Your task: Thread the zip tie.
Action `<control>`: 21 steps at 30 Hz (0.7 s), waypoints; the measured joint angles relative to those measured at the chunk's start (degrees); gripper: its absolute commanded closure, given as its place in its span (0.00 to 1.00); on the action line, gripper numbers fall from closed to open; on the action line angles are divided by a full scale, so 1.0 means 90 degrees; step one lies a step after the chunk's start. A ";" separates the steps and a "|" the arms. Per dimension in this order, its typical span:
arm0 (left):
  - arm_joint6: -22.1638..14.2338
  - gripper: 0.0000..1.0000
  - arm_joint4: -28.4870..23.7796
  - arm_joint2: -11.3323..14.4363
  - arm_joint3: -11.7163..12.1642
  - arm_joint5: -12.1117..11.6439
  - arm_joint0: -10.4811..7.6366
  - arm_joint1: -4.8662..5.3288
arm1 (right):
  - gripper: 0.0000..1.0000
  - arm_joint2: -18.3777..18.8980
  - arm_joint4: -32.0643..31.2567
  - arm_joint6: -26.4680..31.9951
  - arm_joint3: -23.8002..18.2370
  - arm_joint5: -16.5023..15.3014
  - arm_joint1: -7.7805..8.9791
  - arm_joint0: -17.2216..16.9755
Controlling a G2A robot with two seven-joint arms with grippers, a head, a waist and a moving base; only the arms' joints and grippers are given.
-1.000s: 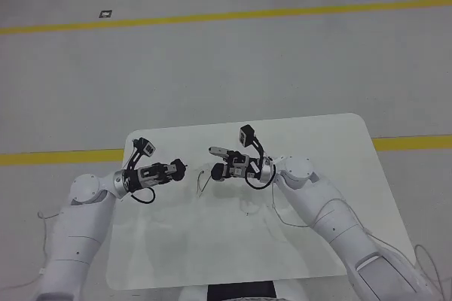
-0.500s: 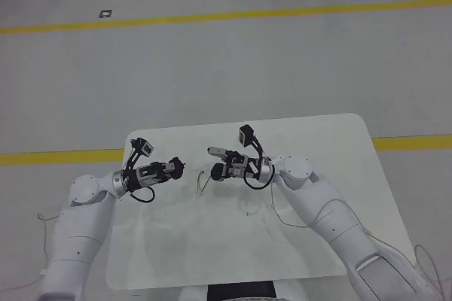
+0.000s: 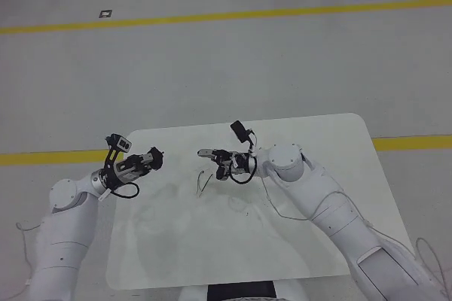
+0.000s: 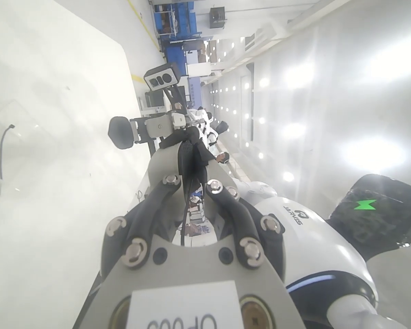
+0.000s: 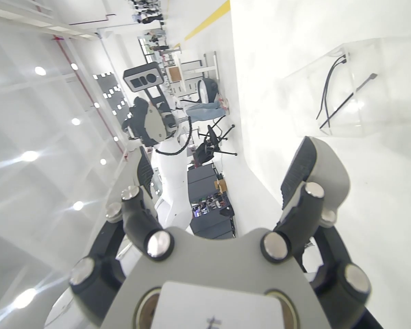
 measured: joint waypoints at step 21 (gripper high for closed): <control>-0.0006 1.00 -0.0214 0.0028 -0.0097 0.0056 0.0112 0.0036 | 0.00 -0.1146 -0.1269 0.0342 0.0502 0.0252 -0.0312 0.1063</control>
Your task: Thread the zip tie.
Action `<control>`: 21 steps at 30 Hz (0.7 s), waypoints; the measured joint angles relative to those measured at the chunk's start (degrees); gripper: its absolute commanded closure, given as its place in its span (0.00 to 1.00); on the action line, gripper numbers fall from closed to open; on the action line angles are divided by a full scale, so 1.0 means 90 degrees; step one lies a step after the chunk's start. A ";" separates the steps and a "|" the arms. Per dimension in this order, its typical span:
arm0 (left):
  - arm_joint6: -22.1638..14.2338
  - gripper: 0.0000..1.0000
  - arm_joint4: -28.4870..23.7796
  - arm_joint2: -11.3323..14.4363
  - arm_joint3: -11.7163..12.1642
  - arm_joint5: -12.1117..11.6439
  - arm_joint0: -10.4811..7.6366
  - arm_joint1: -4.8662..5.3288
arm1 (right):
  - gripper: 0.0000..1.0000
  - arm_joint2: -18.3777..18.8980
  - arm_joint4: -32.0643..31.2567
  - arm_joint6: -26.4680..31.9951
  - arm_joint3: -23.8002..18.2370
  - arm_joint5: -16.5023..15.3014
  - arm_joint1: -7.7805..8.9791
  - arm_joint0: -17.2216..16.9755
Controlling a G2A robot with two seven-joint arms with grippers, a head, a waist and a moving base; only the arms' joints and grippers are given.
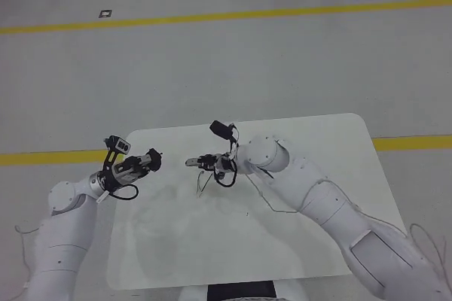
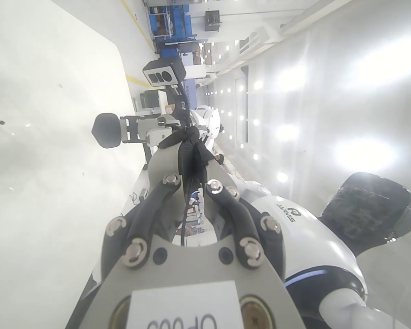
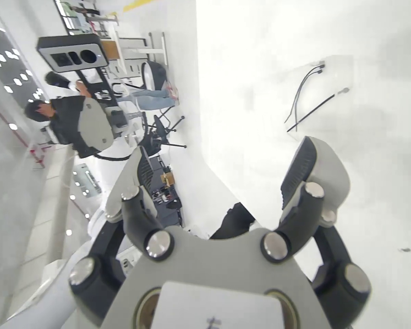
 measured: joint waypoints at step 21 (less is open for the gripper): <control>0.0000 1.00 0.0000 0.0000 0.0000 0.0000 0.0000 0.0000 | 0.00 -0.1347 -0.0340 0.0152 0.2203 0.0001 -0.1248 0.1443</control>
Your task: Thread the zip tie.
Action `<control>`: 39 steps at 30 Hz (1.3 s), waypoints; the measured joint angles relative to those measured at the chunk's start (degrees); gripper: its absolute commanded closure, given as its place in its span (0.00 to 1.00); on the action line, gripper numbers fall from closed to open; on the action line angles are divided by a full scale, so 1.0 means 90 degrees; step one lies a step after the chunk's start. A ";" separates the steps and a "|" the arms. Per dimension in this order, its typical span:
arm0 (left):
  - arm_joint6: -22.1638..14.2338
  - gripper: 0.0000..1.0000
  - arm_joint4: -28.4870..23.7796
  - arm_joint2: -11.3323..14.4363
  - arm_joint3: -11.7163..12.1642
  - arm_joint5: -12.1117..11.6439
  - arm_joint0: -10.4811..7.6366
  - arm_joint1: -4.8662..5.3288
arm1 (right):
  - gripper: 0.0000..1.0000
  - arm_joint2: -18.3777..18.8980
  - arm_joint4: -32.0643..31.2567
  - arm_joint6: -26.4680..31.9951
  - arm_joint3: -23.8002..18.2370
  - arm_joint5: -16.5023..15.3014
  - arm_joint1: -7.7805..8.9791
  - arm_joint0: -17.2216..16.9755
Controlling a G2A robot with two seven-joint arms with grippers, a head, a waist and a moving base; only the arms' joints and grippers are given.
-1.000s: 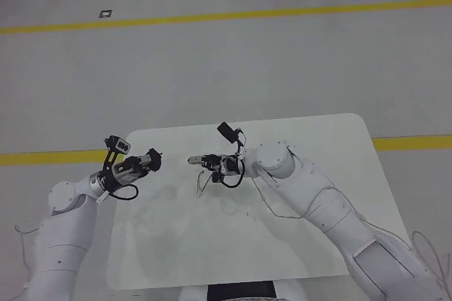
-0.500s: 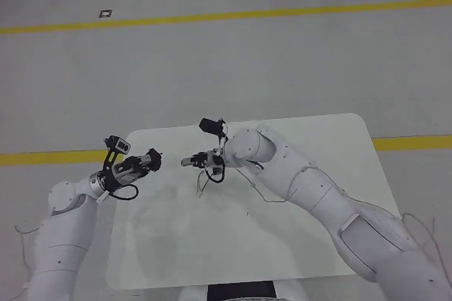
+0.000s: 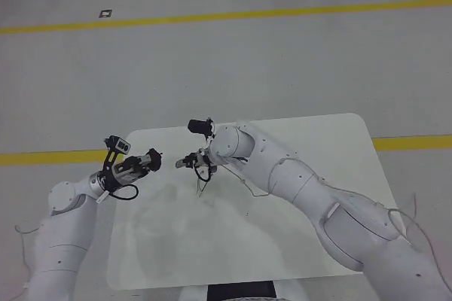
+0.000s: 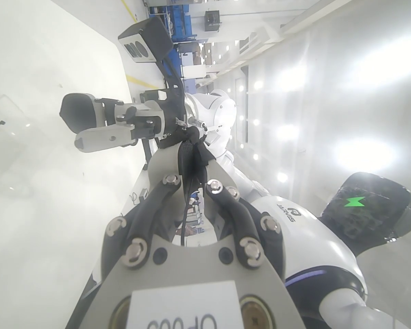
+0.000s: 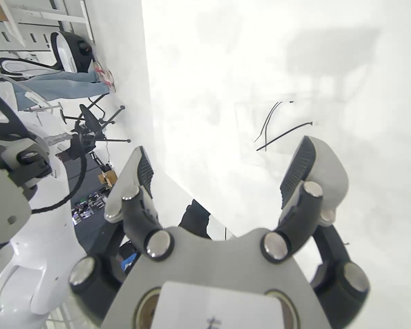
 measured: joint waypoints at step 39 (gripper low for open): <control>0.0000 1.00 0.0000 0.0000 0.0000 0.0000 0.0000 0.0000 | 0.00 -0.0640 -0.1979 0.0753 0.1507 0.0001 -0.1385 0.0325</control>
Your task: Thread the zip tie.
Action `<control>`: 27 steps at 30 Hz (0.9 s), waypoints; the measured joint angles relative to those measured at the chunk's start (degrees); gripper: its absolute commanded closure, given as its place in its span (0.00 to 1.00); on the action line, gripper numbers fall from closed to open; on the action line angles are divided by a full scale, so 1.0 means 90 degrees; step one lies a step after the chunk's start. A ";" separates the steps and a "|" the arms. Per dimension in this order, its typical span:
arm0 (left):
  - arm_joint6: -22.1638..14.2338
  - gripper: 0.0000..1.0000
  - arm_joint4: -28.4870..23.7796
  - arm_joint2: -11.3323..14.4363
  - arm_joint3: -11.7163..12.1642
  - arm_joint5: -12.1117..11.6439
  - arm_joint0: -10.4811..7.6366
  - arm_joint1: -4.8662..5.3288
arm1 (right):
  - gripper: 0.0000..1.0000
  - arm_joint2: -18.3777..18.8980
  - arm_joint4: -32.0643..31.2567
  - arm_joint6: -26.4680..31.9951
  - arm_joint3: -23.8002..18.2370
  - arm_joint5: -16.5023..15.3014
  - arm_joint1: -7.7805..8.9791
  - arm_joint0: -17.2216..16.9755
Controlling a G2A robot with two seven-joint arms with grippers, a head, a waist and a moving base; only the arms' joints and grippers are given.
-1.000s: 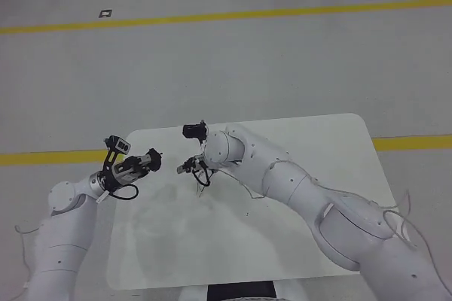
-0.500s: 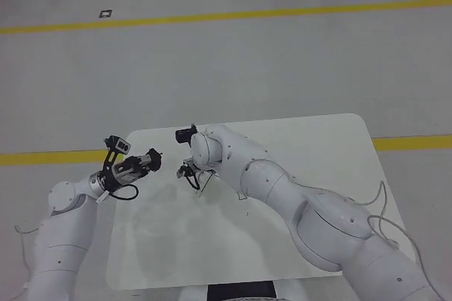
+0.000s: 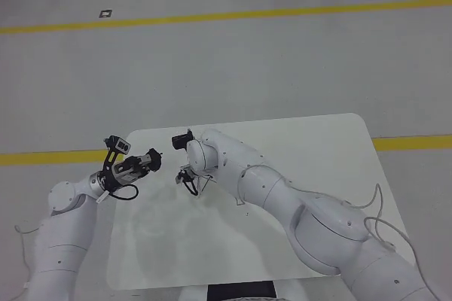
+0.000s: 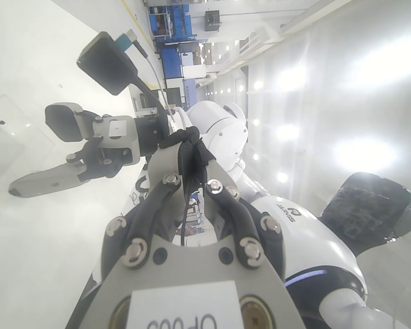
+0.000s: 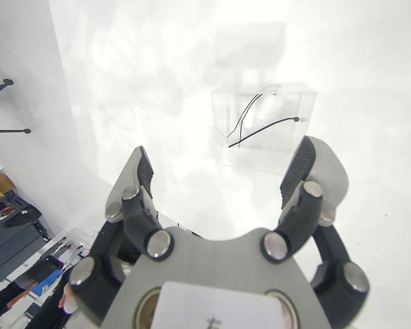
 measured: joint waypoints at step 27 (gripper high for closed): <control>0.0000 1.00 0.0000 0.0000 0.0000 0.0000 0.0000 0.0000 | 0.67 0.0210 -0.0515 0.0109 0.0205 -0.0001 -0.0124 -0.0146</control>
